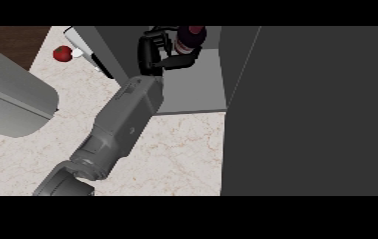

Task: Pick up the wine, place it into the cabinet and close the cabinet

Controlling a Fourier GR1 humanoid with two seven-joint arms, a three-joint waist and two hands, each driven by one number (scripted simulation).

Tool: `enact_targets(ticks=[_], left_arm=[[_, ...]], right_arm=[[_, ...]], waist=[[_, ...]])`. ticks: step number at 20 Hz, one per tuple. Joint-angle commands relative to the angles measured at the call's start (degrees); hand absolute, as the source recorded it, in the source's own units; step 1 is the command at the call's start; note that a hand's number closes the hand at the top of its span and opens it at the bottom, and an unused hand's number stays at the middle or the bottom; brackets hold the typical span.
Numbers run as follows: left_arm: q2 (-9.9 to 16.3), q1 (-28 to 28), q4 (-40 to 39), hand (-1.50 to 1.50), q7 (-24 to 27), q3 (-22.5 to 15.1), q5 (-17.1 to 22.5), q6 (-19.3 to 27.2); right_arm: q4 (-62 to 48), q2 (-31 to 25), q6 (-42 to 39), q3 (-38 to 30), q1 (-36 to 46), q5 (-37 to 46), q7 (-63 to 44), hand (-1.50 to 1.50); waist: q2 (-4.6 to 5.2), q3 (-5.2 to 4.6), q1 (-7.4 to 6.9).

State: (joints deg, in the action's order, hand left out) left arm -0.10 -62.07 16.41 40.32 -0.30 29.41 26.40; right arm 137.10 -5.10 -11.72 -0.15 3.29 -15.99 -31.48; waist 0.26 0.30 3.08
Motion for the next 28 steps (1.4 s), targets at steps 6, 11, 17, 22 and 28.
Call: enact_targets(ticks=[6, 11, 17, 22, 28], left_arm=[[1.85, -1.53, -5.46, 1.50, 2.69, 3.47, 1.02, -2.07], [0.97, -1.72, -8.20, -1.50, 3.18, 3.18, -0.27, 0.04], [0.99, -1.72, -10.14, -1.50, 3.96, 3.08, -1.58, 2.86], [0.84, -1.24, -11.80, -1.50, 4.31, 1.93, -3.49, 3.97], [1.44, 0.09, -11.72, -1.50, 5.86, 2.83, -3.42, 4.56]], right_arm=[[4.96, -0.28, -0.23, 1.32, -1.07, -1.49, -1.61, -1.50], [3.98, -1.09, -0.43, -0.43, -0.68, -1.94, -0.60, -1.50], [3.21, -0.26, 0.99, -0.05, 0.94, -1.90, -0.64, -1.50], [1.53, 0.66, 1.34, 2.39, 1.62, 0.19, -0.33, -1.50], [1.90, -0.02, -0.59, 1.49, -0.54, 0.00, 1.95, -1.50]], waist=[[0.75, -0.35, 0.13], [0.83, -0.32, 0.41], [1.02, -0.34, 0.64], [1.28, -0.38, 0.81], [1.46, -0.38, 1.37]])
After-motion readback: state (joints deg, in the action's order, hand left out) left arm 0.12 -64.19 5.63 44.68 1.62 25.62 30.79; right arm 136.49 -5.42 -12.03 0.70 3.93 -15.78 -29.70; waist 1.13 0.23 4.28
